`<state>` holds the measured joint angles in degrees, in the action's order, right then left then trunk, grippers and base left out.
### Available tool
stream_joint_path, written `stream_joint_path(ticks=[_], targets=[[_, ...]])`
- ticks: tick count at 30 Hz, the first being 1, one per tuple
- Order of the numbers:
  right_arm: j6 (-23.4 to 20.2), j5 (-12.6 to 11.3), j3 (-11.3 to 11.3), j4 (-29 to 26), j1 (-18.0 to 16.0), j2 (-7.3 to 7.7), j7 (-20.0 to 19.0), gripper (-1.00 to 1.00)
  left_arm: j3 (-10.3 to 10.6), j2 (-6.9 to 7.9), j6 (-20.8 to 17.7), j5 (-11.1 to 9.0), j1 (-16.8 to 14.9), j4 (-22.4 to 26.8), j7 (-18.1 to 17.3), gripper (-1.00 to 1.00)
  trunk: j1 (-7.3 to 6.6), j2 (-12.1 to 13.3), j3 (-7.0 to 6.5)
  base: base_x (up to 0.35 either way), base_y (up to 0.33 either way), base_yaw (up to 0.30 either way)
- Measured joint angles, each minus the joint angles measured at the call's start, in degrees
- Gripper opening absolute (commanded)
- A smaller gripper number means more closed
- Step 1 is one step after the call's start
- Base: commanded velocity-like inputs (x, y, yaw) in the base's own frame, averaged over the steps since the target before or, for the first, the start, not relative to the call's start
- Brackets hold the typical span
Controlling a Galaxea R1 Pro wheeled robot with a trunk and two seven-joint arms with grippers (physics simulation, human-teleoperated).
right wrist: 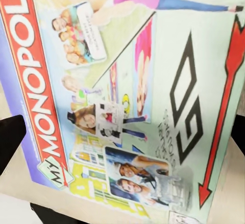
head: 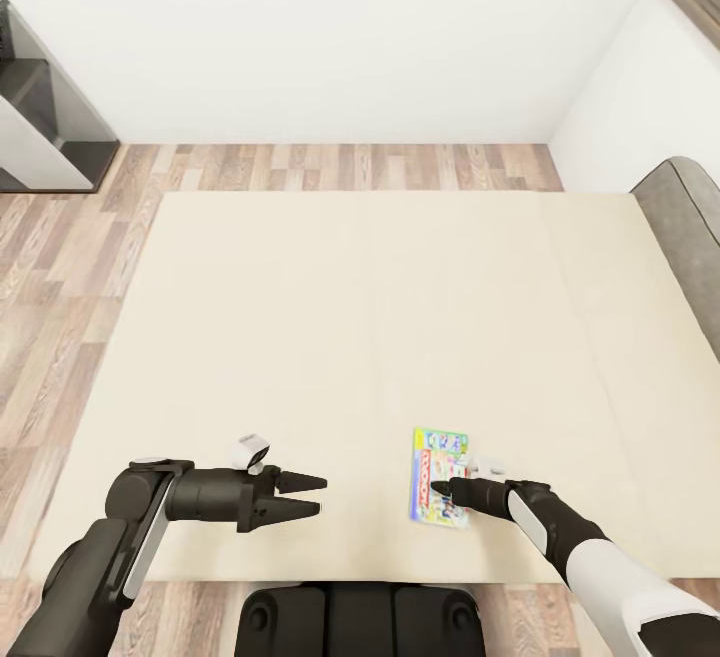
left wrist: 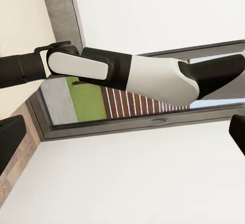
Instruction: Put all the toys in the child's room - the three board games (two on the bed and one on the table), the two jigsaw puzzles on the table, and the tennis ball on the table - inside the toy box on the table in the child's room.
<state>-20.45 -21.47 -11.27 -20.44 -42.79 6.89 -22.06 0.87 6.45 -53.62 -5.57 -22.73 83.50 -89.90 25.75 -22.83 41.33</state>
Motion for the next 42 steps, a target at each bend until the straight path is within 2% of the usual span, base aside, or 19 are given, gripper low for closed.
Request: stream_joint_path(ticks=[25, 42], targets=[[0.0, 0.0, 0.0, 0.0, 0.0, -0.09, 0.0, 1.0, 0.0, 0.0, 0.0, 0.0, 0.0, 0.0, 0.0, 1.0, 0.0, 0.0, 0.0, 0.0, 0.1, 0.0], [0.1, 0.0, 0.0, 0.0, 0.0, 0.0, 0.0, 1.0, 0.0, 0.0, 0.0, 0.0, 0.0, 0.0, 0.0, 1.0, 0.0, 0.0, 0.0, 0.0, 0.008, 0.0]])
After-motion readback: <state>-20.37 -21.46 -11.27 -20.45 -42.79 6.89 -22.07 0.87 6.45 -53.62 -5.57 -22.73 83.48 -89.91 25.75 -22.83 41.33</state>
